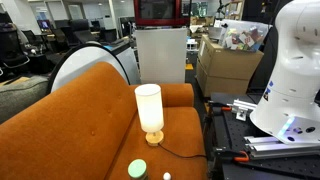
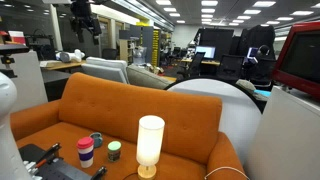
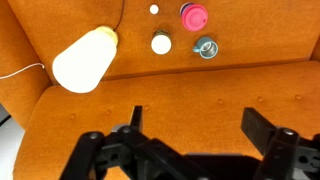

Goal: Put the white thing on the couch in the blue cup

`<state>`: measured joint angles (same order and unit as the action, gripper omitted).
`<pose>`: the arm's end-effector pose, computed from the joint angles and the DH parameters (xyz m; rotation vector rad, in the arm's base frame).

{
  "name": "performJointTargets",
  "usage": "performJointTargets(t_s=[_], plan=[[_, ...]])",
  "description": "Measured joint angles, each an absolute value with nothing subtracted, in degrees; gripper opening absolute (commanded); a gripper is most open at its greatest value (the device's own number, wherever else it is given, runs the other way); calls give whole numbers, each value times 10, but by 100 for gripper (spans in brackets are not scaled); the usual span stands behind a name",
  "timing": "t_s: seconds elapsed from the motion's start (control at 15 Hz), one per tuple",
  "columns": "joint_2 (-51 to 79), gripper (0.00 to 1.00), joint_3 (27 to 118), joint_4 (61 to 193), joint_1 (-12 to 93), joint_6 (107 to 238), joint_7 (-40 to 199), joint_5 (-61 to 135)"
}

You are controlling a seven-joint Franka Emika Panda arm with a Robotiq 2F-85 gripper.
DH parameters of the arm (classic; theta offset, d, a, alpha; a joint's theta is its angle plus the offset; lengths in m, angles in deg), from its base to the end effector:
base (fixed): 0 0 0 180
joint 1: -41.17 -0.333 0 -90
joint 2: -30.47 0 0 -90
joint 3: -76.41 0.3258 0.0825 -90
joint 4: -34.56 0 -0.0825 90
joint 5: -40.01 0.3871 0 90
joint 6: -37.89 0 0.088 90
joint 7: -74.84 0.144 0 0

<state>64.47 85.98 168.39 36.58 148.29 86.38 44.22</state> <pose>0.3808 0.1120 0.5351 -3.1132 -0.0100 -0.2797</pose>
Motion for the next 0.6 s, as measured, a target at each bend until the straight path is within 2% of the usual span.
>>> performJointTargets(t_s=[0.33,0.6], plan=[[643,100,860,1686,366,1485,864,442],[609,100,857,1716,371,1540,865,436]])
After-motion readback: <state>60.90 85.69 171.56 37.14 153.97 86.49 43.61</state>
